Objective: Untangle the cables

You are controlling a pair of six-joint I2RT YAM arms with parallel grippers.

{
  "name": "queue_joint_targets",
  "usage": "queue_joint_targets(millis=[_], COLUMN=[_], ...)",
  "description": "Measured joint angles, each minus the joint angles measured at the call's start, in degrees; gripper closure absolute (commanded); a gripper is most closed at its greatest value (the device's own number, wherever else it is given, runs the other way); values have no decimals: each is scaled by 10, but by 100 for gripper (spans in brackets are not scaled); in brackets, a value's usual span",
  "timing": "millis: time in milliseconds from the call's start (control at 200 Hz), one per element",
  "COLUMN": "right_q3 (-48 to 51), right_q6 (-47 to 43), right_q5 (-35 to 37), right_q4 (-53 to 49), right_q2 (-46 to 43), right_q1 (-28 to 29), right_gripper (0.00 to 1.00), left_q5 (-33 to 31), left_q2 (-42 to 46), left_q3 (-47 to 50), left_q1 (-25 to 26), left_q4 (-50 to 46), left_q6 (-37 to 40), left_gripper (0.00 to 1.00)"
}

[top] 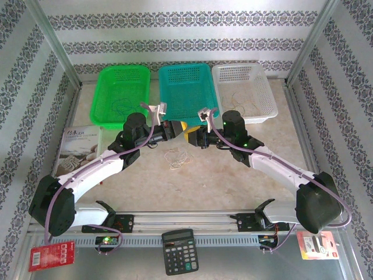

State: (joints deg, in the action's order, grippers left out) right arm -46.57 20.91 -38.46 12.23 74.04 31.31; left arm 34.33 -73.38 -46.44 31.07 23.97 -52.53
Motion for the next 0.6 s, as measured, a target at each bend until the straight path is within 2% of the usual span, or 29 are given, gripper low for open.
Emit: queue_joint_targets(millis=[150, 360, 395, 550, 600], right_q3=[-2, -3, -3, -3, -3], right_q6=[1, 1, 1, 2, 2], right_q5=[0, 0, 1, 7, 9], right_q4=[0, 0, 0, 0, 0], right_q2=[0, 0, 0, -5, -9], right_q1=[1, 1, 1, 1, 0], right_gripper=[100, 100, 100, 100, 100], left_q5=[0, 0, 0, -7, -11], left_q2=[0, 0, 0, 0, 1], left_q3=[0, 0, 0, -1, -1], left_q1=[0, 0, 0, 0, 0], left_q4=[0, 0, 0, 0, 0], left_q6=[-2, -3, -3, -2, 0], left_gripper=[100, 100, 91, 37, 26])
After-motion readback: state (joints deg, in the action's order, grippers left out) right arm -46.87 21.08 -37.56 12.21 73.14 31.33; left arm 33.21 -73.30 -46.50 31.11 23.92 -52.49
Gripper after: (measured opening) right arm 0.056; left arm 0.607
